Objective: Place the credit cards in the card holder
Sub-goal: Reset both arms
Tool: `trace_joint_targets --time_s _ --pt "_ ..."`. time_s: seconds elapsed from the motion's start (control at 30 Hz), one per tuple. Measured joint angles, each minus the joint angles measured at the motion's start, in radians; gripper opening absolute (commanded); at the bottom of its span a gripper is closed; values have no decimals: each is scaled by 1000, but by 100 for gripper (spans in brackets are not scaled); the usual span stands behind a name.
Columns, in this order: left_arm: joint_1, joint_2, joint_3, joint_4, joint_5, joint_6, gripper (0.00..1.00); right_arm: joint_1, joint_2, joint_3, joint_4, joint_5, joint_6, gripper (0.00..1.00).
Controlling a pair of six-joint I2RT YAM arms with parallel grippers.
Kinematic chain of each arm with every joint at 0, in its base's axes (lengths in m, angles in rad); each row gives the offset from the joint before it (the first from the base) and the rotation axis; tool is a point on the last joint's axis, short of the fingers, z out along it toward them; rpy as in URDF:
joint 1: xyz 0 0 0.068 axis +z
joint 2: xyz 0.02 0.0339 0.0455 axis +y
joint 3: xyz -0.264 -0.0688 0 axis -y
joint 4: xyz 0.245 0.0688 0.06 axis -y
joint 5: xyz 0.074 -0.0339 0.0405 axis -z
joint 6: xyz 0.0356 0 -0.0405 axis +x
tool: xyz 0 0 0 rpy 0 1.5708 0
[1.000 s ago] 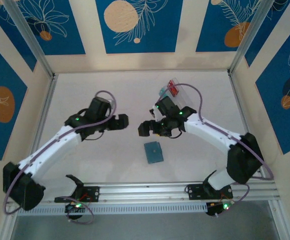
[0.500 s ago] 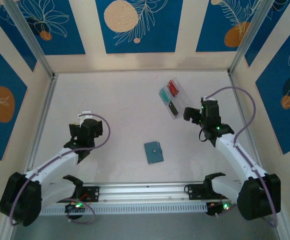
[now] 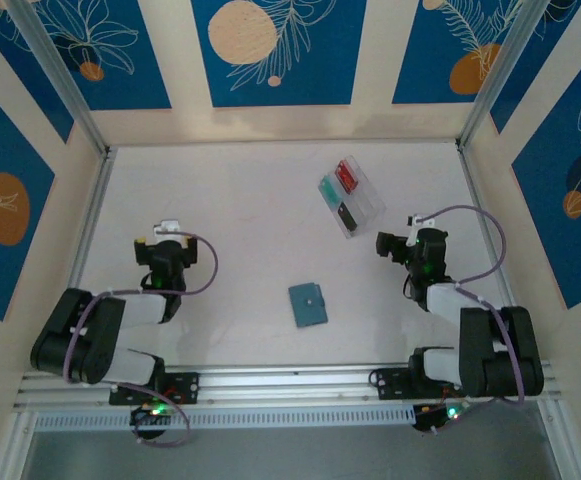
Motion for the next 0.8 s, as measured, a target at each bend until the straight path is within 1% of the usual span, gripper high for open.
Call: trace_joint_targets --time_s 0.07,0.27,0.37,0.47,0.5,0.6,0.7,0.8 --pt "10 58 -19 104 6 14 100 -5 37 4 54 -25 0 99" --pt "24 60 -41 182 54 29 100 -4 165 28 193 -103 -12 99" --pt "26 68 -36 191 107 41 100 -4 227 28 245 -129 -23 99" --pt "51 113 -23 216 173 43 100 -4 237 29 261 -153 -30 99" --pt "62 135 -13 216 188 42 100 -5 237 29 267 -161 -31 99" --pt "85 141 29 132 230 32 100 -4 238 37 269 -174 -34 99" --pt "117 140 66 109 269 16 100 -5 238 44 272 -183 -38 99" --pt "128 140 74 95 288 5 100 -5 239 46 273 -189 -39 99"
